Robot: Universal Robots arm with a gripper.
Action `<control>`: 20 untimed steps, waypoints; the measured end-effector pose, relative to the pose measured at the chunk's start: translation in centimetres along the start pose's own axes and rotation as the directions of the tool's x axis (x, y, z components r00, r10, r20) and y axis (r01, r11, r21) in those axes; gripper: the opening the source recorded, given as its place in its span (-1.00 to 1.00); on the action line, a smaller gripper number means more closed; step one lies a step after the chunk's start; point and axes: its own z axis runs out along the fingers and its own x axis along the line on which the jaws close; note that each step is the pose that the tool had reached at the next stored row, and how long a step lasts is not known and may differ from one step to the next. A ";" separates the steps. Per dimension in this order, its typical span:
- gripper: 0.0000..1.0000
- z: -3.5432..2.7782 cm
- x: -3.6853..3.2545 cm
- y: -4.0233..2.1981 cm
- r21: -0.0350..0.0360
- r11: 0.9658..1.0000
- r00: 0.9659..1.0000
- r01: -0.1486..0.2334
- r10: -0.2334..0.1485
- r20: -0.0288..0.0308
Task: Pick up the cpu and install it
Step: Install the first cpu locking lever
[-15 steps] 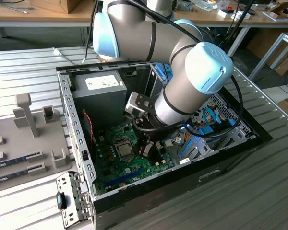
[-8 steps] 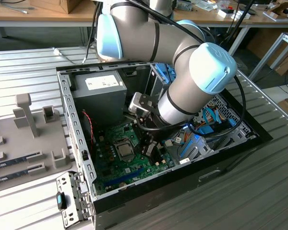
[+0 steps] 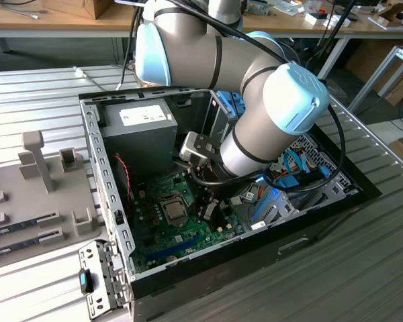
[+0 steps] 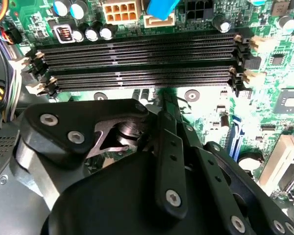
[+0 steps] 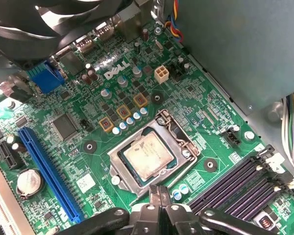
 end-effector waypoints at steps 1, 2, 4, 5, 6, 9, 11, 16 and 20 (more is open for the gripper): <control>-0.79 0.02 0.04 0.03 -0.001 1.000 1.000 0.000 0.000 0.002; -0.79 0.02 0.07 0.04 -0.002 1.000 1.000 0.001 -0.001 0.003; -0.79 -0.02 0.11 0.07 -0.004 1.000 1.000 0.001 -0.001 0.005; -0.79 -0.11 0.12 0.09 -0.005 1.000 1.000 0.001 -0.001 0.006; -0.79 -0.23 0.12 0.12 -0.005 1.000 1.000 0.001 -0.001 0.008; -0.79 -0.54 0.14 0.18 -0.006 1.000 1.000 0.001 -0.001 0.007; -0.79 -0.54 0.15 0.17 -0.006 1.000 1.000 0.002 -0.002 0.007; -0.79 -0.91 0.15 0.21 -0.008 1.000 1.000 0.002 -0.002 0.010; -0.79 -1.61 -0.07 0.07 -0.010 1.000 1.000 0.003 -0.002 0.012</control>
